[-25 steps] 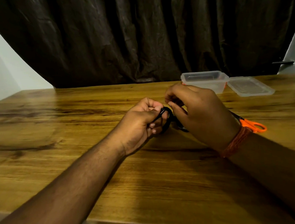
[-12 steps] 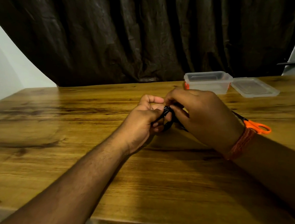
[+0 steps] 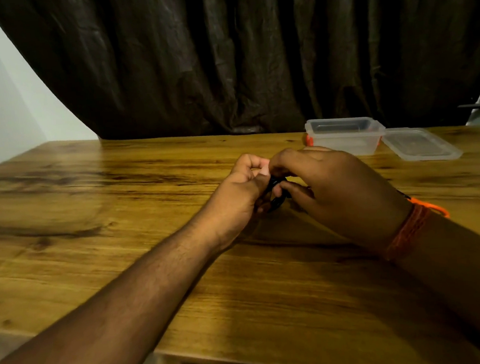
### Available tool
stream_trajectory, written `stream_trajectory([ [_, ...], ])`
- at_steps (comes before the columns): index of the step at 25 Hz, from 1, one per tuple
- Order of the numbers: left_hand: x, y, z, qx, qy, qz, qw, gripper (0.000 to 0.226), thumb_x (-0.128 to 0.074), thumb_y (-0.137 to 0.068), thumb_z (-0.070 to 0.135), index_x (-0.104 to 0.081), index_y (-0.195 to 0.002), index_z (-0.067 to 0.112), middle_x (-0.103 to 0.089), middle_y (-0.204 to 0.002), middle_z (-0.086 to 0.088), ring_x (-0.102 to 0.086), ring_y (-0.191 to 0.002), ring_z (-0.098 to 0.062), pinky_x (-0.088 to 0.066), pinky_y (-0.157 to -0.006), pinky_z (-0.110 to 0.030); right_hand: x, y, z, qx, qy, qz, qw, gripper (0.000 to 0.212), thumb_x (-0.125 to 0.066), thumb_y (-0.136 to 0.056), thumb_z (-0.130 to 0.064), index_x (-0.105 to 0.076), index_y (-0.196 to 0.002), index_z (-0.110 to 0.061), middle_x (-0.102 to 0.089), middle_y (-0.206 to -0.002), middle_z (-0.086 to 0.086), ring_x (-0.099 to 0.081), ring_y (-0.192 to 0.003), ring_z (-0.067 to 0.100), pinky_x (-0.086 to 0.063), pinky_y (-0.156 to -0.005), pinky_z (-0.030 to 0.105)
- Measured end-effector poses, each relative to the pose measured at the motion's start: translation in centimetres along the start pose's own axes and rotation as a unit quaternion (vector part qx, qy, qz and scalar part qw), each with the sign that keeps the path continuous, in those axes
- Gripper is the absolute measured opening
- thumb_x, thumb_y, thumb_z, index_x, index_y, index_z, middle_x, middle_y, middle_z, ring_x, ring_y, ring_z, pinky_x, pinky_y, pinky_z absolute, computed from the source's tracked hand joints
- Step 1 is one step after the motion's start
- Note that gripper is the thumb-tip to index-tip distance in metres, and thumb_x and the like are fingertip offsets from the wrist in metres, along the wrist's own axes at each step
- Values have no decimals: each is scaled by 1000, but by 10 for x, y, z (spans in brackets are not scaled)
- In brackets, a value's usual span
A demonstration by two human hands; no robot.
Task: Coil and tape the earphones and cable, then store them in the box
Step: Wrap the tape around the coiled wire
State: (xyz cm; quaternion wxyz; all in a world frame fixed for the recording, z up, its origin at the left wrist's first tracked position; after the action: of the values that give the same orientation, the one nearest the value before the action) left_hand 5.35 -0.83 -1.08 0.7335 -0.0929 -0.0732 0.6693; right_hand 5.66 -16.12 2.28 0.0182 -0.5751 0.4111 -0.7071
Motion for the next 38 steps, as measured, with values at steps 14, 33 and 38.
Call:
stream_trajectory([
  [14, 4, -6, 6, -4, 203, 15, 979, 18, -37, -100, 3, -50, -105, 14, -50, -63, -2, -33, -46, -4, -31, -47, -18, -1, 1, -7, -79, -151, 29, 985, 60, -74, -82, -24, -40, -132, -24, -65, -126, -6, -60, -117, 6, -52, -91, 24],
  [33, 2, -1, 17, -113, 24, -23, 993, 18, -44, -100, 3, -54, -102, 18, -61, -66, 4, -56, -63, -6, -43, -60, -17, 7, 1, 3, -141, -410, 50, 900, 21, -56, -91, 6, -60, -106, -9, -68, -92, 1, -67, -90, 7, -50, -81, 20],
  [38, 2, -3, 12, -129, 1, -41, 991, 11, -49, -96, 15, -57, -97, 22, -65, -70, 6, -58, -67, -4, -44, -62, -18, 5, 0, 7, -117, -368, 41, 921, 28, -53, -94, 3, -67, -109, -15, -67, -102, 3, -65, -101, 14, -50, -92, 28],
])
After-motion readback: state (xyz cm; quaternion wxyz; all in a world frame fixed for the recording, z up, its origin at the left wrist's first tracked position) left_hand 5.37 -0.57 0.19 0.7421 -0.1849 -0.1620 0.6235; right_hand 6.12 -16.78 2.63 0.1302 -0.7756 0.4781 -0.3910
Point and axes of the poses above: each hand's wrist, its own y-axis away from the middle knuckle, its own x-axis out of the back of the hand, z = x × y, the point moved 2 cm from there along -y, towards the middle knuckle
